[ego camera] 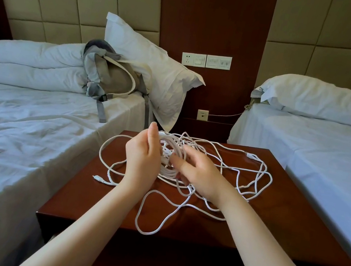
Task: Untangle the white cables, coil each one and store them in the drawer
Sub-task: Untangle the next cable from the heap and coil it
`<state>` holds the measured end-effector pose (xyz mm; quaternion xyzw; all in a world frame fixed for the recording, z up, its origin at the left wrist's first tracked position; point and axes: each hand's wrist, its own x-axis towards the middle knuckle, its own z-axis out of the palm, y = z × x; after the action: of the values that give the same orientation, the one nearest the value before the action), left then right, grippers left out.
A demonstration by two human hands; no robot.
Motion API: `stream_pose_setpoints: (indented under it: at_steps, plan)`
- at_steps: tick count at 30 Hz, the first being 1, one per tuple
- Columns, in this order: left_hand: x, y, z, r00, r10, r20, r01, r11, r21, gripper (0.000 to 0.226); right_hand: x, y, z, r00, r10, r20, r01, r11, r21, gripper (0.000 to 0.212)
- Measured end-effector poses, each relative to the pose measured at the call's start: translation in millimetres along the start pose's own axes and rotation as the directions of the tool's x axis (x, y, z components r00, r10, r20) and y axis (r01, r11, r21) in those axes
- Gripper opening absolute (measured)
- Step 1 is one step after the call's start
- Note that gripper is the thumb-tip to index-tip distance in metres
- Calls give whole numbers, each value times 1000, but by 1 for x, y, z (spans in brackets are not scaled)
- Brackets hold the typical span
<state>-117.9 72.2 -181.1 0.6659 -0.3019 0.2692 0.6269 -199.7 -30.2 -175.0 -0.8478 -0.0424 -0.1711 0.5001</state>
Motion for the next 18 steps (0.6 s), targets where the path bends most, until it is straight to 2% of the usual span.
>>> stream_pose_setpoints:
  at_steps: [3,7,9,13,18]
  plan:
    - [-1,-1,1,997,-12,-74,12,1000,-3,50,1,0,12,1000,0,-28,4,991,137,9]
    - [-3,-2,5,984,-53,-172,48,998,-34,50,1,2,29,992,10,-129,24,965,259,24]
    - [-5,-2,6,975,-96,-202,86,995,-60,49,2,3,34,987,33,-155,14,956,294,24]
    - [-8,0,9,976,-115,-186,102,992,-77,50,4,-1,25,988,46,-146,-19,983,183,18]
    - [-2,8,6,993,-115,-5,114,991,-69,52,8,-2,4,984,71,-165,-81,995,-57,25]
